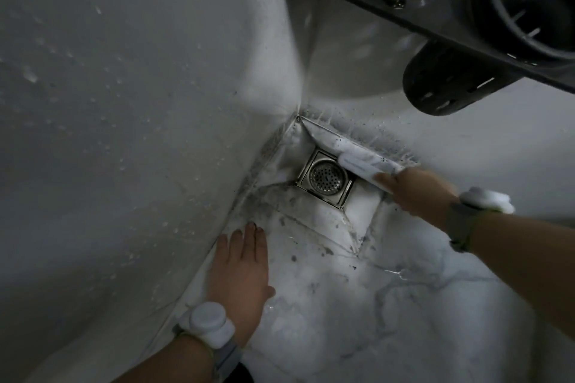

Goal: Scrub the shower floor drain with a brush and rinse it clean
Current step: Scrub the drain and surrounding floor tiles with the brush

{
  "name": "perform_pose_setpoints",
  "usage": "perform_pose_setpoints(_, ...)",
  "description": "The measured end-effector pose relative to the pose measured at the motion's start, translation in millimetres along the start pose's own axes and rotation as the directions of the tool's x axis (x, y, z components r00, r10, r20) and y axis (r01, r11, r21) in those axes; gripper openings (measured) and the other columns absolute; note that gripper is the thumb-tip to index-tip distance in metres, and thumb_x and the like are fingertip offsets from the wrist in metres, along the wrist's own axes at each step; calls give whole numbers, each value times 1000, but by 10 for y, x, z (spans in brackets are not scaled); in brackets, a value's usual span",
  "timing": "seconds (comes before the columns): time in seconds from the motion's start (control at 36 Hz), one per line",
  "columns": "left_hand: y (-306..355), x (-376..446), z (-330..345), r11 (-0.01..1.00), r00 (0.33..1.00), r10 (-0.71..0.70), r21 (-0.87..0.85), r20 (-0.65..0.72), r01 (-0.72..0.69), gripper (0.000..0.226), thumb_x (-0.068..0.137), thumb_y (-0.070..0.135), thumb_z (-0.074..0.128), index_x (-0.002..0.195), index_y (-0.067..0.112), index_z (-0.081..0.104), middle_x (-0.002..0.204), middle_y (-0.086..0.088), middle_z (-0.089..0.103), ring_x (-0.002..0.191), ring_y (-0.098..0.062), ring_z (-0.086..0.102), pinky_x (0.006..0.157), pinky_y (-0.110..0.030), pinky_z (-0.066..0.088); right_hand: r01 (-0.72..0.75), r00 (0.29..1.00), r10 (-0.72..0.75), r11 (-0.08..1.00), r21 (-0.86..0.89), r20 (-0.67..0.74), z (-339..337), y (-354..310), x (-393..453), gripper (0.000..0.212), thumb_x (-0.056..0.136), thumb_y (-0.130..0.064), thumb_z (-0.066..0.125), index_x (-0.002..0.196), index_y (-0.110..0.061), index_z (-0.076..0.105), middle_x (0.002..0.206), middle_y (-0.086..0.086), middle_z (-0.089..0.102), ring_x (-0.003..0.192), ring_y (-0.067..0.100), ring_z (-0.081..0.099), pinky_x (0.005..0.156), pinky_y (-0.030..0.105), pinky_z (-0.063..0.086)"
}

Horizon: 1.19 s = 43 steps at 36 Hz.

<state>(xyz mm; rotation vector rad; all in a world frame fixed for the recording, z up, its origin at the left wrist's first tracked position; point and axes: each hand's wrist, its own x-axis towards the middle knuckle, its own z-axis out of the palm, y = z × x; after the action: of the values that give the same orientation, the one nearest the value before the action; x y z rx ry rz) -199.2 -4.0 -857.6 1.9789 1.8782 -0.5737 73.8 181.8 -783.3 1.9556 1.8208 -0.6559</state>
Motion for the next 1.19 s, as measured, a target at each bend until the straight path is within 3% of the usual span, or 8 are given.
perform_pose_setpoints(0.11,47,-20,-99,1000,1000,-12,5,15,12,122,60,66,79,152,1,31,156,-21,32,135,-38,42,113,-57,19,52,998,-49,996,77,-39,-34,-486,155,30,105,-33,35,110,-30,65,82,6,67,73,26,70,71,38,59)
perform_pose_setpoints(0.25,42,-54,-170,1000,1000,1,-7,-5,-1,110,86,61,57,156,5,-7,165,-17,-4,149,-33,11,119,-53,0,52,996,-68,972,230,60,-53,-707,202,43,106,-37,37,64,-29,42,66,9,64,51,23,62,55,30,54)
perform_pose_setpoints(0.56,16,-48,-53,1000,1000,6,-28,12,-6,123,42,62,88,142,0,49,144,-23,50,121,-39,54,108,-54,24,-7,999,0,991,133,53,18,176,113,76,95,-68,35,65,-6,67,53,8,66,46,22,63,68,35,57)
perform_pose_setpoints(0.75,28,-67,-130,999,999,-31,-21,32,32,124,53,64,83,149,0,36,152,-23,39,131,-39,47,112,-54,19,129,990,-138,973,193,36,80,-696,210,26,106,-32,35,101,-27,59,71,4,62,57,23,70,65,36,61)
perform_pose_setpoints(0.83,51,-79,-199,999,1000,-20,-27,-3,20,116,78,62,66,157,3,5,163,-19,10,146,-36,23,115,-52,0,70,996,-81,976,206,46,119,-523,195,43,101,-51,37,89,-18,62,65,5,66,53,22,67,67,36,59)
perform_pose_setpoints(0.94,17,-70,-111,1000,999,-13,-25,39,14,126,43,62,89,143,-1,46,146,-23,48,124,-39,54,109,-54,21,37,999,-36,995,92,-15,107,47,118,70,94,-70,34,69,-12,63,58,5,62,56,21,63,67,34,53)
perform_pose_setpoints(1.08,8,-39,-36,998,999,-7,-55,37,9,128,33,61,91,137,-2,54,139,-23,55,116,-39,60,105,-54,26,115,993,-115,993,-3,-28,75,-95,102,51,103,-52,35,69,-27,64,69,8,65,62,24,65,72,36,55)
perform_pose_setpoints(1.19,37,-60,-98,999,1000,-18,-37,6,18,118,69,64,73,155,3,19,160,-19,23,141,-36,35,116,-53,7,157,988,-157,987,39,7,20,-524,196,37,105,-38,37,98,-20,68,88,10,71,71,28,70,74,38,58)
